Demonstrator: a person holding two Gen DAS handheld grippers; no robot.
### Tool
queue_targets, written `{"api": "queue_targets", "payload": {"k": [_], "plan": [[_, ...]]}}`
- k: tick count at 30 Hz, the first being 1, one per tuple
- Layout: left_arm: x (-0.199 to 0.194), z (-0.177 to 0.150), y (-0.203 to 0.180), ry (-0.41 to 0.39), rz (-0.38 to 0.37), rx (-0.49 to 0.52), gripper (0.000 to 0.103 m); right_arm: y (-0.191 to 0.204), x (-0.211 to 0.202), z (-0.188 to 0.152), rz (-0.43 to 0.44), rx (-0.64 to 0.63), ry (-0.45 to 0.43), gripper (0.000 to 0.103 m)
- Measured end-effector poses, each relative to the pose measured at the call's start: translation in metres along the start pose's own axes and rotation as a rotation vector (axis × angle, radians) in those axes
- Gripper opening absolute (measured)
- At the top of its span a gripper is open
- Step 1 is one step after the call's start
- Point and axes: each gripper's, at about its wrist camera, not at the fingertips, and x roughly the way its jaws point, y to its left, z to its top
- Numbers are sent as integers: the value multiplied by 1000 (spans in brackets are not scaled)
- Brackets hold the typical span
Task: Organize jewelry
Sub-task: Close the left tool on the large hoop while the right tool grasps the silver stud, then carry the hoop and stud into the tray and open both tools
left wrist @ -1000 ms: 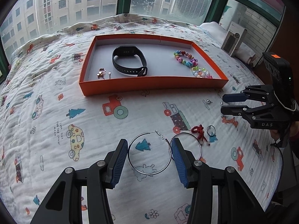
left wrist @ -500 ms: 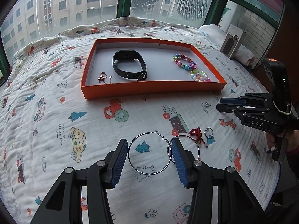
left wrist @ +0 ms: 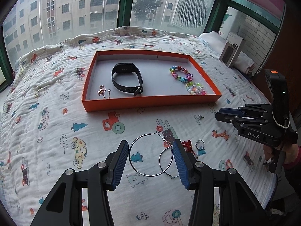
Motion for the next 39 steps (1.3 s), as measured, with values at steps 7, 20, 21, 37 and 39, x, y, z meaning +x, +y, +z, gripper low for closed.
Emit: {"api": "queue_targets", "payload": {"k": [7, 20, 21, 37, 39], "plan": [[-14, 18, -14, -44, 14, 7, 52, -5, -25, 11, -5, 23, -69, 20], [-29, 69, -41, -136, 20, 27, 52, -19, -54, 37, -2, 54, -175, 20], [-28, 73, -41, -141, 19, 23, 52, -21, -55, 39, -2, 54, -180, 20], [37, 145, -22, -140, 25, -16, 52, -46, -32, 81, -7, 82, -212, 20], [52, 147, -18, -121, 23, -25, 52, -46, -22, 83, -2, 84, -197, 20]]}}
